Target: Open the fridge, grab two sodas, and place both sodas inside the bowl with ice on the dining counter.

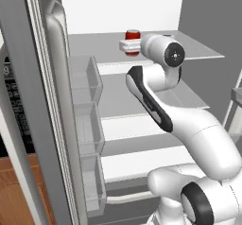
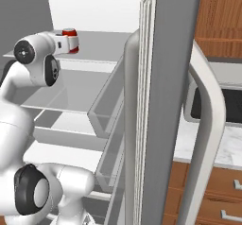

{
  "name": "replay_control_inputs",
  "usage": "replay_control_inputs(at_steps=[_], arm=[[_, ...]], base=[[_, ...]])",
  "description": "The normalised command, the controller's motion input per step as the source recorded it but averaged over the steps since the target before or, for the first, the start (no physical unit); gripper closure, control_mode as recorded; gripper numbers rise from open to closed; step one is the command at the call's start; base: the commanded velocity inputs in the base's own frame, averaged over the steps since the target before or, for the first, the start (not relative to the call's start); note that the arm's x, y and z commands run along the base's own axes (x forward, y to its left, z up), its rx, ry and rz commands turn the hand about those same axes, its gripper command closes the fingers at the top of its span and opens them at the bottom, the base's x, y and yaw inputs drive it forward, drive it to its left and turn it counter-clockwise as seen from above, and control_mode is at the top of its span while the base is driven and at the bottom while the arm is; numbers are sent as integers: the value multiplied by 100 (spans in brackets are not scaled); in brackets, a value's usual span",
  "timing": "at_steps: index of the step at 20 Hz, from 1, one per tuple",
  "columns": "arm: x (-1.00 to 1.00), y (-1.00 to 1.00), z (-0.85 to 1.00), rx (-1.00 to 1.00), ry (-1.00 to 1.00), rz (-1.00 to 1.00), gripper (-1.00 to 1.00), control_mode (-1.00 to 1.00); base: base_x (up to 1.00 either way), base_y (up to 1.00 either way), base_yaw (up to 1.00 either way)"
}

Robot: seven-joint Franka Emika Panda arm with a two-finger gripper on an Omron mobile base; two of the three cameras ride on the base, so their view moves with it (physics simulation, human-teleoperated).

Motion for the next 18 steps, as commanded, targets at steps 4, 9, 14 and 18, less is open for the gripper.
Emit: replay_control_inputs(at_steps=[4,9,14,18], arm=[[31,0,-3,0,0,0,-100,-100],[26,0,-3,0,0,0,-100,-100],[18,0,-2,0,0,0,-100,-100],[13,0,-3,0,0,0,-100,-100]], base=[[0,0,0],[0,0,0],[0,0,0],[0,0,0]])
